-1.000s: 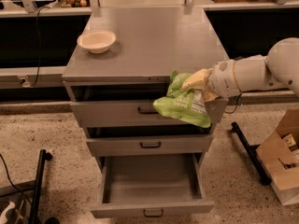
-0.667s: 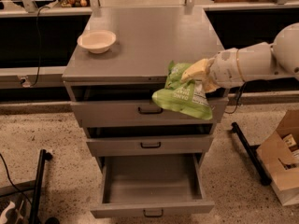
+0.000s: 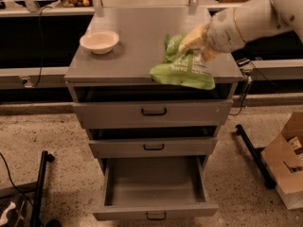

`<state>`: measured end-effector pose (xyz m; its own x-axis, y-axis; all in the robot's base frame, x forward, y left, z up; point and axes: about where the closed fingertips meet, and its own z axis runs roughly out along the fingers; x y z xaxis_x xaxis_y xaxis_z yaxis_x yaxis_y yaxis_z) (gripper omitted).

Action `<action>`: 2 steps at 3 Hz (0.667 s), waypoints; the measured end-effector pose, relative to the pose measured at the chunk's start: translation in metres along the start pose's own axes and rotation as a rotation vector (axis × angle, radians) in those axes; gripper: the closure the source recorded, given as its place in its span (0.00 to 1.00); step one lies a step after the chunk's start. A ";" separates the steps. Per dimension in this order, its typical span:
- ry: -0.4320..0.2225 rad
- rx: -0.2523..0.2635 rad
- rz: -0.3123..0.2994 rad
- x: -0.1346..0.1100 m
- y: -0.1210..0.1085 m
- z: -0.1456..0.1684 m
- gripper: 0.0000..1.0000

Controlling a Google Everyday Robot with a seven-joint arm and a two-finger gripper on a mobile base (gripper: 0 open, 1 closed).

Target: Pick green rice chip bag from bottom drawer and place on counter

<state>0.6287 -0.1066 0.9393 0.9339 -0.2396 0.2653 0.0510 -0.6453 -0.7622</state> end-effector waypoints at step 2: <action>0.049 -0.051 0.023 0.082 -0.027 0.035 1.00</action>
Offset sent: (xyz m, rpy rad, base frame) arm 0.1522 0.0291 0.0525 -0.0173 -0.0354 -0.1564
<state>0.7164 -0.0834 0.9612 0.9161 -0.2895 0.2773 0.0102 -0.6747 -0.7380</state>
